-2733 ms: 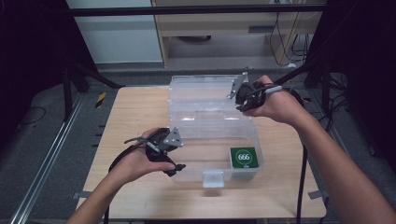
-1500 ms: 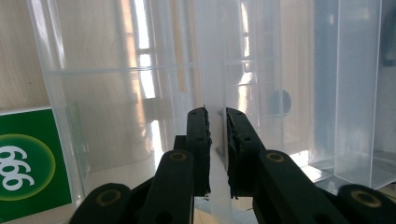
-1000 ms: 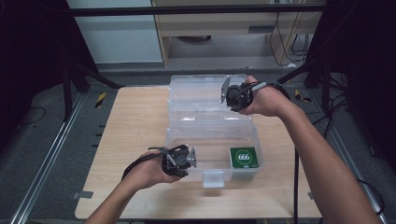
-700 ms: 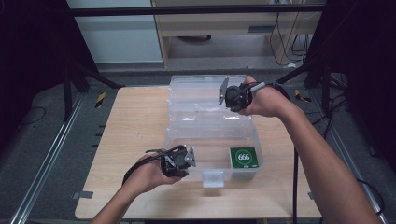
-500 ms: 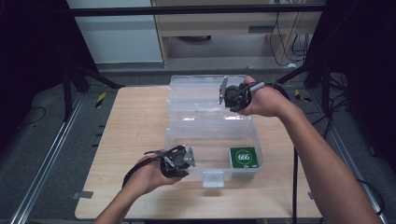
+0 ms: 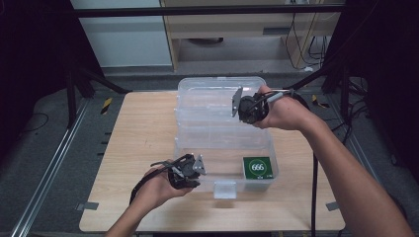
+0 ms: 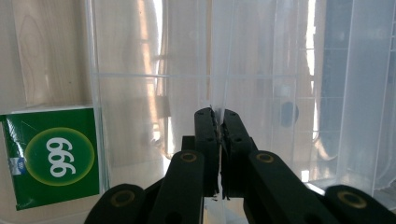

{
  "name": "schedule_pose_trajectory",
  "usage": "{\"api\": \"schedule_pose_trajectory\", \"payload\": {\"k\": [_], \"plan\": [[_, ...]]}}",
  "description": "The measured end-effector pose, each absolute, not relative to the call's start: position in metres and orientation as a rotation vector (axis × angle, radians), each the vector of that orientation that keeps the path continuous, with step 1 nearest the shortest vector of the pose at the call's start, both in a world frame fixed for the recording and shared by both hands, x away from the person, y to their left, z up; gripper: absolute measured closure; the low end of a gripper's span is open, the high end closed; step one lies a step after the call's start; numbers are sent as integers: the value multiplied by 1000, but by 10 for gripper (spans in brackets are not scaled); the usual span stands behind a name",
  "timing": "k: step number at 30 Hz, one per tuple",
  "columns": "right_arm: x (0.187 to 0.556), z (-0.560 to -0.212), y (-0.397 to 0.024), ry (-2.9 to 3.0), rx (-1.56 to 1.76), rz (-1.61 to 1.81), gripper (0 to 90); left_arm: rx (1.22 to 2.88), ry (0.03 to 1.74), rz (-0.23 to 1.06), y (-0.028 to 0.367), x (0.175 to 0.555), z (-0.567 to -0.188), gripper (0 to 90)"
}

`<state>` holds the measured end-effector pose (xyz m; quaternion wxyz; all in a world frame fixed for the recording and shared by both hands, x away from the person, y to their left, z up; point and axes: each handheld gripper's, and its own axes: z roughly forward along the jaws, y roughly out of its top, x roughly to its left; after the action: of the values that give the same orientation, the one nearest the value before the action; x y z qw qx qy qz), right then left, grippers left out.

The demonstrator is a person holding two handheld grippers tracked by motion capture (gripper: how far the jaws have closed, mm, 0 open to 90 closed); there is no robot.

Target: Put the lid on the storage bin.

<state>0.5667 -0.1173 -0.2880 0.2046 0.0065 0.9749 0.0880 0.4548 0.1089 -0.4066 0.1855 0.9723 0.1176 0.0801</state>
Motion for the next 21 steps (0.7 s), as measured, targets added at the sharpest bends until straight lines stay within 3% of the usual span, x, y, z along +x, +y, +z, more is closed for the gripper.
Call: {"api": "schedule_pose_trajectory", "payload": {"k": [6, 14, 21], "plan": [[574, -289, -117, 2714, 38, 257, 871, 2729, 357, 246, 106, 455, -407, 792], [556, -288, -119, 2681, 6, 290, 871, 2708, 437, 261, 104, 448, -410, 780], [538, -289, -120, 2653, -22, 292, 869, 2711, 379, 275, 104, 452, -410, 776]]}}
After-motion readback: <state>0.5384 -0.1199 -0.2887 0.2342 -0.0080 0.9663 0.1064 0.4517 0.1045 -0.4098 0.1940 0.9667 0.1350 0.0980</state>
